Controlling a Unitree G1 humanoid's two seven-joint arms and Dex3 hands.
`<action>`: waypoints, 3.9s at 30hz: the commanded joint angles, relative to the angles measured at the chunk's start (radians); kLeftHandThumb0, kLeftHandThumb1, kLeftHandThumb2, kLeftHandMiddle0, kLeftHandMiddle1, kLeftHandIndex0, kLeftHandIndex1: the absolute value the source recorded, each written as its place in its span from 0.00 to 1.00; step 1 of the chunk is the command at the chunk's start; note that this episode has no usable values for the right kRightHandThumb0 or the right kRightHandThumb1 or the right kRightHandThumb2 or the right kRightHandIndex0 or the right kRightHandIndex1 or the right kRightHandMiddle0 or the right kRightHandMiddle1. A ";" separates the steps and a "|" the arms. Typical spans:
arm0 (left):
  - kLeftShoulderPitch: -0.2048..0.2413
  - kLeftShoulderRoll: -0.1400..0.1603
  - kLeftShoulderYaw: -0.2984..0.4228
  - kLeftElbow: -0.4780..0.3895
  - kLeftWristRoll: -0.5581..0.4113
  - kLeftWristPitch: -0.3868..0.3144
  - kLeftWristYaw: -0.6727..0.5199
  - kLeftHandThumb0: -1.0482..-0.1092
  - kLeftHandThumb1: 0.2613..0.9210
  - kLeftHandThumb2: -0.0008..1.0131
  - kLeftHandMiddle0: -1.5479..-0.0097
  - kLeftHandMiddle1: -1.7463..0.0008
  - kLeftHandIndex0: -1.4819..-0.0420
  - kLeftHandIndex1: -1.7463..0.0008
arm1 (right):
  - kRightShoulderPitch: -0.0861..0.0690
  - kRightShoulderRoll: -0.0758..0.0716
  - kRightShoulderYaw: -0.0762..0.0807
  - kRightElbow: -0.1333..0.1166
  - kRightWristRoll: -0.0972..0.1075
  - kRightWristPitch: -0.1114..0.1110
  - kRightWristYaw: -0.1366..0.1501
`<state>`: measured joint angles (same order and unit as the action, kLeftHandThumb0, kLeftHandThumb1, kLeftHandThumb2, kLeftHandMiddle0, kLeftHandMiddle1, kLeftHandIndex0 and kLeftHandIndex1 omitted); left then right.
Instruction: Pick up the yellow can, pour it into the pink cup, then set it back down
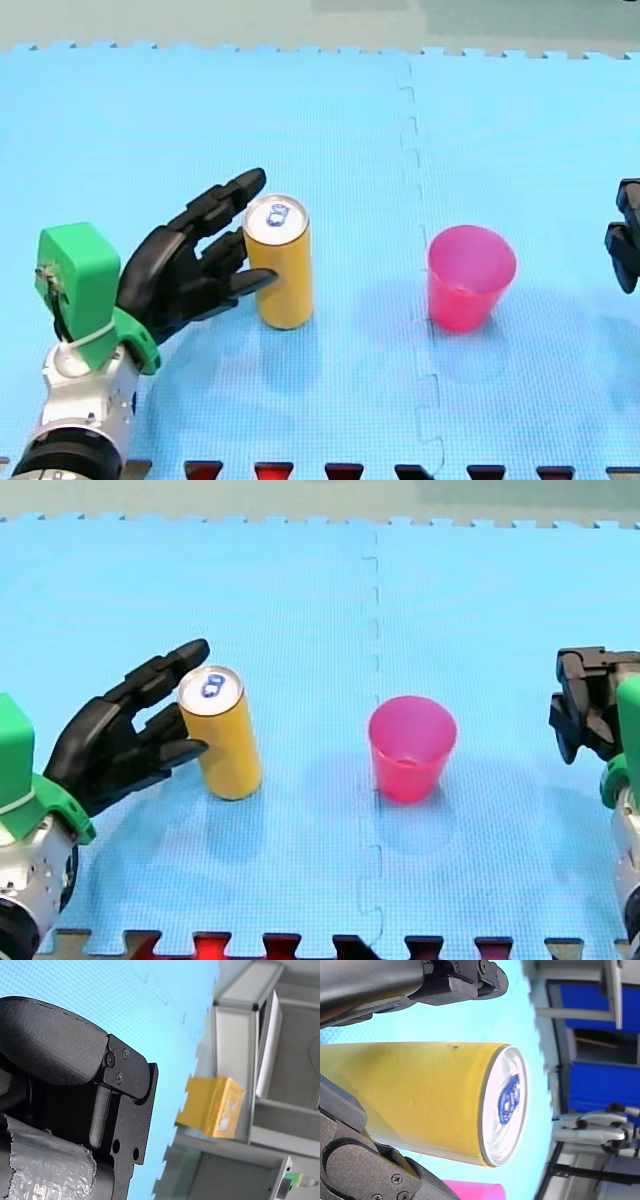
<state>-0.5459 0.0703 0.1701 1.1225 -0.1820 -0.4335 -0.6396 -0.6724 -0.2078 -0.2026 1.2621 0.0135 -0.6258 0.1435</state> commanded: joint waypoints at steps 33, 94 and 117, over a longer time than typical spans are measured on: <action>-0.013 -0.008 -0.016 0.051 0.047 -0.033 0.018 0.24 0.59 0.01 0.87 1.00 0.87 1.00 | 0.011 -0.008 -0.005 -0.005 0.004 -0.018 0.006; 0.025 -0.081 -0.069 -0.109 0.141 0.120 0.560 0.72 0.75 0.00 0.10 0.99 0.16 1.00 | 0.022 0.016 0.001 -0.026 0.016 -0.019 -0.011; -0.046 -0.061 -0.249 -0.195 0.545 -0.151 0.968 0.71 0.75 0.00 0.14 1.00 0.18 1.00 | -0.002 0.044 0.005 -0.015 0.015 0.021 -0.027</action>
<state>-0.5580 -0.0174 -0.0311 0.9358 0.2835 -0.6128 0.2471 -0.6655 -0.1643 -0.1959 1.2461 0.0269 -0.6144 0.1228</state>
